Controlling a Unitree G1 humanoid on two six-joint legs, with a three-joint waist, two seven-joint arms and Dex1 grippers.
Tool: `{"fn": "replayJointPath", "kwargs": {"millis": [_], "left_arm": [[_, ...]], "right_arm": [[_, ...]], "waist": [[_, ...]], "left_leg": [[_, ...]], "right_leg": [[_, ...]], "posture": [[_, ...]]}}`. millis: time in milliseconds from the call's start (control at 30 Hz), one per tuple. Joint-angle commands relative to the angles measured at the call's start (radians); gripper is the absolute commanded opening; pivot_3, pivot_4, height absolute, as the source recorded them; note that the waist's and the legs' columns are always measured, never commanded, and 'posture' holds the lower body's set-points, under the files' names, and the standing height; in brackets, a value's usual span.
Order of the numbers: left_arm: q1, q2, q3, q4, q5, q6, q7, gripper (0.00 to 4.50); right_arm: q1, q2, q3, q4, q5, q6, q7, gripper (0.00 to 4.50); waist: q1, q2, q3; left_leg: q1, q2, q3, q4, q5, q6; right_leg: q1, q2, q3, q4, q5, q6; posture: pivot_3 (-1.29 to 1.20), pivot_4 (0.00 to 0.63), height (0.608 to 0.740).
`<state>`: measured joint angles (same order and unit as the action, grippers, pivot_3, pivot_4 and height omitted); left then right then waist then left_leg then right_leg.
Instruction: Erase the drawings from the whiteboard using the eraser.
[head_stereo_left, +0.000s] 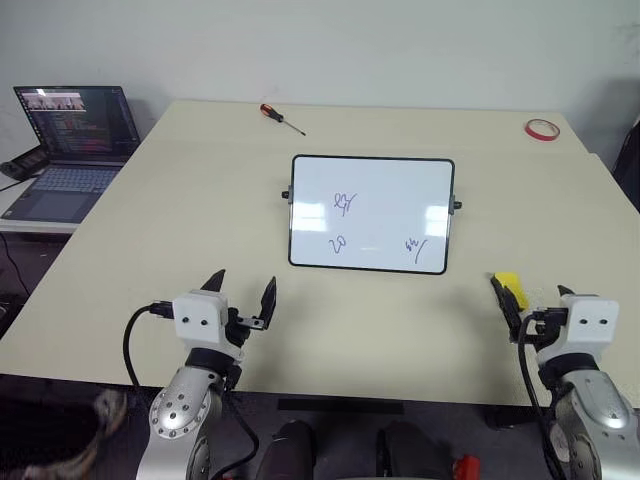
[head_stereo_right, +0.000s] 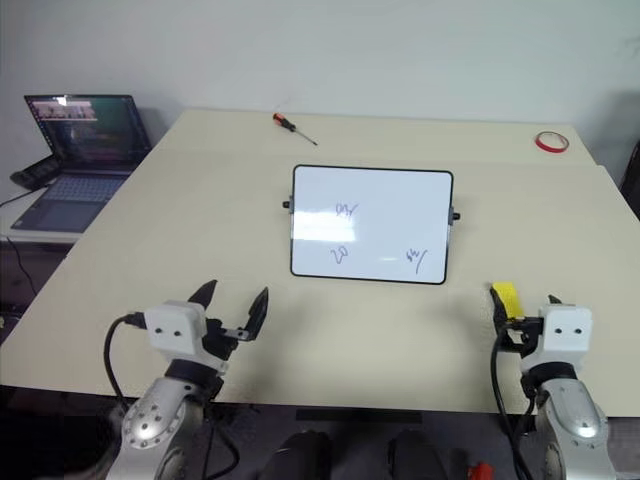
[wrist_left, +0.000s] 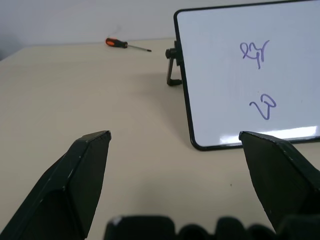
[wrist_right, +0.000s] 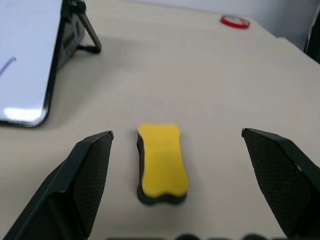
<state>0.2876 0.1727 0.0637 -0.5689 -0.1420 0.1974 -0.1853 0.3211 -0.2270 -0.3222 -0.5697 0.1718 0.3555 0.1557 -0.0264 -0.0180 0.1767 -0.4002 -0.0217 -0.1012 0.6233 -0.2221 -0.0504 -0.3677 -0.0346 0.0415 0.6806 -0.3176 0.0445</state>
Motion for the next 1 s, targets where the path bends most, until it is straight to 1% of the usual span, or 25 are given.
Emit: {"fn": "replayJointPath", "kwargs": {"millis": [33, 133, 367, 667, 733, 1000], "left_arm": [[-0.013, -0.002, -0.016, -0.072, -0.005, 0.011, 0.004, 4.50], [-0.044, -0.005, -0.019, -0.030, -0.001, -0.003, 0.002, 4.50], [-0.077, 0.005, -0.016, -0.006, -0.015, -0.003, -0.018, 4.50], [-0.184, -0.015, -0.039, 0.035, 0.004, 0.014, 0.008, 4.50], [-0.191, -0.027, -0.062, 0.031, 0.012, 0.018, 0.014, 4.50], [-0.207, -0.008, -0.043, 0.052, -0.005, 0.017, -0.009, 4.50]], "right_arm": [[0.000, -0.005, -0.011, -0.062, 0.011, 0.004, -0.002, 4.48], [-0.019, -0.003, -0.001, -0.043, 0.002, -0.002, -0.015, 4.48], [-0.011, -0.002, -0.008, -0.080, 0.004, 0.012, -0.024, 4.48], [-0.026, 0.036, 0.026, -0.090, -0.015, 0.002, -0.067, 4.48], [-0.014, 0.038, 0.015, -0.096, -0.014, 0.001, -0.067, 4.48], [0.013, 0.049, 0.005, -0.102, -0.021, -0.008, -0.083, 4.48]], "waist": [[0.000, 0.000, 0.000], [0.000, 0.000, 0.000], [0.001, 0.000, 0.000], [0.000, 0.000, 0.000], [0.000, 0.000, 0.000], [0.000, 0.000, 0.000]], "left_leg": [[0.000, 0.000, 0.000, 0.000, 0.000, 0.000], [0.001, 0.000, 0.001, 0.001, 0.000, 0.000], [0.000, 0.000, 0.001, 0.000, 0.000, 0.000], [0.000, 0.000, 0.001, 0.000, 0.000, 0.000], [0.000, 0.000, 0.001, 0.000, 0.000, 0.000], [0.000, -0.001, 0.002, 0.000, 0.000, 0.000]], "right_leg": [[0.000, 0.000, 0.000, 0.000, 0.000, 0.000], [0.000, 0.000, 0.000, 0.000, -0.001, 0.001], [0.000, 0.001, 0.000, 0.000, 0.000, 0.000], [0.000, 0.001, -0.001, 0.000, 0.000, 0.000], [0.000, 0.002, -0.001, 0.000, 0.000, 0.000], [0.000, 0.004, 0.000, 0.000, 0.001, 0.000]], "posture": [[0.00, 0.150, 0.740], [0.00, 0.150, 0.740], [0.00, 0.150, 0.740], [0.00, 0.150, 0.740], [0.00, 0.150, 0.740], [0.00, 0.150, 0.740]]}}
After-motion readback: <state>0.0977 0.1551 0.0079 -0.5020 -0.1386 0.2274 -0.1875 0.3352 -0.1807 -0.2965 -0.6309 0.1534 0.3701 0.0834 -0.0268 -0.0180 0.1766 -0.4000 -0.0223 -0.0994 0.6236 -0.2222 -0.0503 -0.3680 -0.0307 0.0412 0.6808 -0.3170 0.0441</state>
